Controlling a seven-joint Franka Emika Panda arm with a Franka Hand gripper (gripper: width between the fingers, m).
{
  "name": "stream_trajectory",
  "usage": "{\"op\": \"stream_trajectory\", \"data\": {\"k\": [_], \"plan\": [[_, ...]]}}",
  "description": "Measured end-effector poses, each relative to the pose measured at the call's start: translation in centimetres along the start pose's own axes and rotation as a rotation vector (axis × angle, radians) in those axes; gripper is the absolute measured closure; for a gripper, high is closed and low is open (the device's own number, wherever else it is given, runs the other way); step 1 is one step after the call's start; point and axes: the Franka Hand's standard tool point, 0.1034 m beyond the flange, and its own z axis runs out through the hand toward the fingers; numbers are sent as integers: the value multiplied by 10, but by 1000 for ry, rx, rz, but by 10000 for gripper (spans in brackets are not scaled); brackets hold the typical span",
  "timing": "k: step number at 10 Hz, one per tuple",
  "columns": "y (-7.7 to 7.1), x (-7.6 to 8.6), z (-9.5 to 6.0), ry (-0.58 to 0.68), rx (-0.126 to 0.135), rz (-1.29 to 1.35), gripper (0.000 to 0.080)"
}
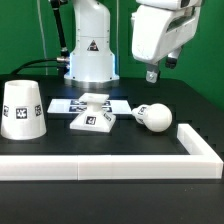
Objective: Assemble lamp
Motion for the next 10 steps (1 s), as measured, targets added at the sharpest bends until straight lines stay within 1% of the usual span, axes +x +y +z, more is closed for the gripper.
{"op": "stream_trajectory", "data": {"k": [1,4,5,6,8,9,10], "plan": [[0,0,1,-9,9,-2,100],[-1,-1,1,-9,10,-1,100],[0,-3,2,-7,8,3,100],[-1,-16,2,4,-4,20,100],[-7,-53,7,22,-24,56,100],[-9,-66,10,38,-26,91,100],[-10,-75,14,57,-25,157,100]]}}
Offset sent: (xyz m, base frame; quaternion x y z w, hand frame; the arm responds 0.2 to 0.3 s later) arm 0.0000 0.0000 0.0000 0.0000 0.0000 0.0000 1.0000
